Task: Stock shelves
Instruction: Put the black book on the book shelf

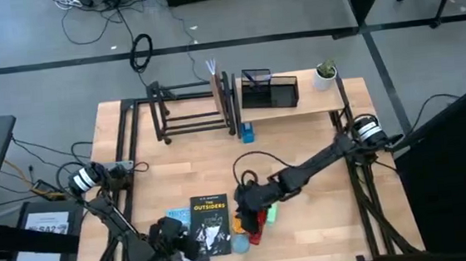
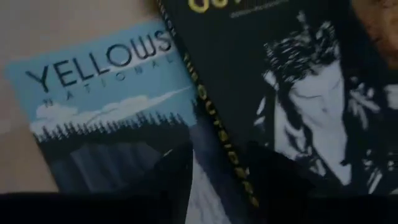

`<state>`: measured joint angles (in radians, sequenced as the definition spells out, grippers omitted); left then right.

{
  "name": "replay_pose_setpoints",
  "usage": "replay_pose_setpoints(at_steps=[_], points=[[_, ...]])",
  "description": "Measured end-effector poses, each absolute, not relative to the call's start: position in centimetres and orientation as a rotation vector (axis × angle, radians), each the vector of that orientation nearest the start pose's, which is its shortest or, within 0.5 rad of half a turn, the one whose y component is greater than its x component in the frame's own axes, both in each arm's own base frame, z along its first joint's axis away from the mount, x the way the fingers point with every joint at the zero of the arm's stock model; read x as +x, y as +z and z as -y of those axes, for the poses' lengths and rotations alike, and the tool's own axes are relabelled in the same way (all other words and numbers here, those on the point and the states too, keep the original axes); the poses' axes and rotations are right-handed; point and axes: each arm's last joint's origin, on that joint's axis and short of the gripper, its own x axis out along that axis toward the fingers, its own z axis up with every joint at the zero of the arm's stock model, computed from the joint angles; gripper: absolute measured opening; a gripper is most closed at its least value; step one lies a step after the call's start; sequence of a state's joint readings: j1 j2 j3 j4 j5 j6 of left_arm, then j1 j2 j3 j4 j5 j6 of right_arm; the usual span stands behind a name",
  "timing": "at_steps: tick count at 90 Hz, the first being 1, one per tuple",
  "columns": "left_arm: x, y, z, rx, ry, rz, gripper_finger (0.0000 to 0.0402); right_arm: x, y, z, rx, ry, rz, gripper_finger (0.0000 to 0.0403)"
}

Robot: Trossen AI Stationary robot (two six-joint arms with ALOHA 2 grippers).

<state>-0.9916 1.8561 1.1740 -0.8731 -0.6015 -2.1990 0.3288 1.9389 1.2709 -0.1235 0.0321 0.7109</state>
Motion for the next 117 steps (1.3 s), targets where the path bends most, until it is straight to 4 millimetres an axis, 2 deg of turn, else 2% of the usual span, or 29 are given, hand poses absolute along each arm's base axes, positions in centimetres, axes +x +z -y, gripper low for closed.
replay_pose_setpoints(at_steps=[12, 27, 41, 50, 63, 91, 117], points=[[19.1, 15.8, 26.2, -0.848, 0.801, -0.709, 0.0155, 39.9, 16.2, -11.5, 0.536, -0.047, -0.939, 0.0074], [19.2, 15.7, 26.1, -0.853, 0.798, -0.697, 0.0189, 40.9, 14.2, -10.5, 0.569, -0.037, -0.966, 0.0074], [19.3, 13.7, 25.6, -0.932, 0.784, -0.707, 0.0212, 41.5, 12.8, -10.0, 0.586, -0.038, -0.963, 0.0074], [19.3, 12.6, 24.9, -0.984, 0.751, -0.654, 0.0219, 41.8, 12.2, -10.1, 0.597, -0.027, -0.957, 0.0074], [19.8, 11.9, 24.6, -1.042, 0.711, -0.540, 0.0219, 42.0, 11.9, -10.3, 0.599, -0.011, -0.940, 0.0074], [20.9, 11.9, 24.5, -1.062, 0.672, -0.467, 0.0214, 42.2, 11.9, -10.5, 0.589, -0.015, -0.905, 0.0074], [20.3, 12.0, 25.0, -1.031, 0.631, -0.393, 0.0166, 42.2, 11.8, -10.5, 0.562, -0.016, -0.906, 0.0071]])
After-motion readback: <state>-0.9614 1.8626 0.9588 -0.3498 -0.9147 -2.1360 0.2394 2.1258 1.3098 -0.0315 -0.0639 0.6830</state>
